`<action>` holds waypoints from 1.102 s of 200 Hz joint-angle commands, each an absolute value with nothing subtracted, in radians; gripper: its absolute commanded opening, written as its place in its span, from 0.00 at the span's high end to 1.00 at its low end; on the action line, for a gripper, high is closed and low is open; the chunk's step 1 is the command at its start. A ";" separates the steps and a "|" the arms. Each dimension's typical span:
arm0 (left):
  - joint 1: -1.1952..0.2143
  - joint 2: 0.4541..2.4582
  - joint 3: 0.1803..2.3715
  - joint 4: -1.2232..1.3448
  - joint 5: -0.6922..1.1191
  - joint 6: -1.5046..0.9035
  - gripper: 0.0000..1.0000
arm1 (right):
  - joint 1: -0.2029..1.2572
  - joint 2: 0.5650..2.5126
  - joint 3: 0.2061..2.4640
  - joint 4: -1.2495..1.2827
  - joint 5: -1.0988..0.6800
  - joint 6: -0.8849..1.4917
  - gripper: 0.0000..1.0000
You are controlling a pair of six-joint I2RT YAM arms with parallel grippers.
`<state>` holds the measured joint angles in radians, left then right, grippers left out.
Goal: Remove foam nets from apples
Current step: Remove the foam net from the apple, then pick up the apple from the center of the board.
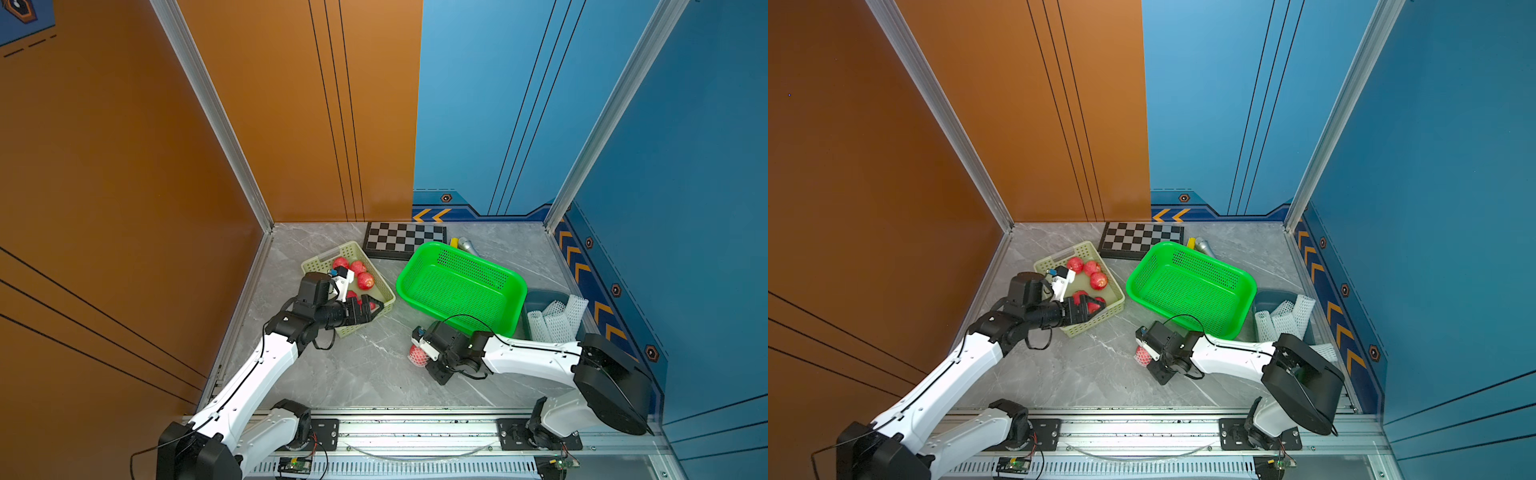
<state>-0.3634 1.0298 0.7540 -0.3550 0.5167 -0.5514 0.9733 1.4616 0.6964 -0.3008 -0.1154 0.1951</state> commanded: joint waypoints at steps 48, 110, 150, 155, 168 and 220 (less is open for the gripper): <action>-0.541 1.075 0.652 -0.196 0.562 -0.651 0.02 | 0.970 1.376 0.505 0.042 -0.260 0.148 1.00; -0.563 1.189 0.663 -0.061 0.754 -0.668 0.61 | 0.971 1.257 0.444 0.120 -0.287 0.118 1.00; -0.593 1.236 0.695 -0.061 0.815 -0.633 0.66 | 0.962 1.124 0.418 0.104 -0.292 0.091 1.00; -0.597 1.239 0.699 -0.063 0.820 -0.630 0.66 | 0.959 1.109 0.414 0.102 -0.291 0.090 1.00; -0.614 1.244 0.715 -0.061 0.835 -0.617 0.67 | 0.950 1.079 0.414 0.086 -0.290 0.085 1.00; -0.640 1.228 0.739 -0.061 0.861 -0.595 0.65 | 0.930 1.036 0.435 0.033 -0.296 0.073 1.00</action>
